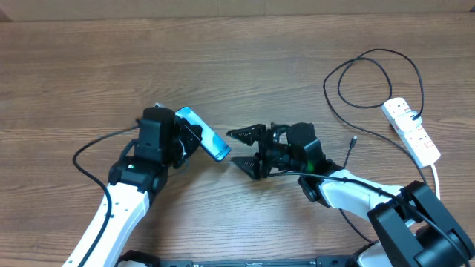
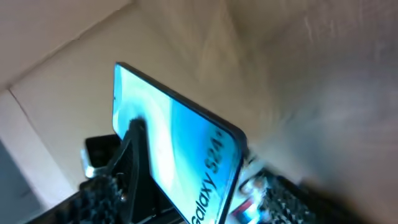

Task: Plug charger to phone and switch on socket
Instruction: 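Open the right gripper and withdraw it toward the power strip, then lower the right gripper onto the black charging cable plug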

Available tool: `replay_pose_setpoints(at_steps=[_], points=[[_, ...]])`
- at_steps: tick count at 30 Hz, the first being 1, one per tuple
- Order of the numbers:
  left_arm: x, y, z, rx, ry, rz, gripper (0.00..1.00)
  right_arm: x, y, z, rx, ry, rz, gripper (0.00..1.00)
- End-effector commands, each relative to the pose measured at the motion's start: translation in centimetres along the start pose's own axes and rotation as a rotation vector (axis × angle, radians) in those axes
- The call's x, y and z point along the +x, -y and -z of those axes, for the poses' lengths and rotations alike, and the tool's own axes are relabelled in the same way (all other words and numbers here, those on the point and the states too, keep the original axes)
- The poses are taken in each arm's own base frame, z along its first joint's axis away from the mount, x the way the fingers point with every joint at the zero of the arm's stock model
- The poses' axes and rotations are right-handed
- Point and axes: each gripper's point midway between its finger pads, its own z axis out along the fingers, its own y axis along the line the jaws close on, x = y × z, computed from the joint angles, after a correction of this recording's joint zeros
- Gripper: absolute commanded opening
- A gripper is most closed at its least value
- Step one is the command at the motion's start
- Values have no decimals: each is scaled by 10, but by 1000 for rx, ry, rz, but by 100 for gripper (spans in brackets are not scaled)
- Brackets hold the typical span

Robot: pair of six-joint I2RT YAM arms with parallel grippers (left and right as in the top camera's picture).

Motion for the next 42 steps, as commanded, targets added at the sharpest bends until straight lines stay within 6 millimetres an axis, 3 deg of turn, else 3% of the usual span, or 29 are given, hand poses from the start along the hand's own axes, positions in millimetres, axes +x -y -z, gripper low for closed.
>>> replay_pose_setpoints(at_steps=[1,3,6,9,13,16,18,21,28,31,36,42], points=[[3,5,0,31,-26,-212,4,-21,-17,3,-19,149,576,85],[13,10,1,72,-76,-290,4,-30,-13,4,27,194,754,100],[35,21,6,171,-190,-389,4,-60,12,12,193,313,842,100],[46,19,10,210,-270,-411,4,-77,25,20,299,380,898,100],[52,1,11,187,-348,-395,4,-81,22,28,348,406,921,99],[60,4,12,261,-425,-388,4,-89,11,41,408,453,894,100],[63,11,11,325,-462,-395,4,-96,0,57,493,503,892,100],[67,24,7,435,-504,-423,4,-112,-8,97,693,616,841,100],[73,42,-2,609,-574,-443,4,-142,18,169,928,714,645,100],[74,42,-7,632,-596,-439,4,-151,19,183,933,745,604,100],[76,46,-10,687,-617,-444,4,-165,20,207,1035,768,677,100],[77,47,-9,696,-623,-445,4,-182,42,233,1108,799,562,96]])
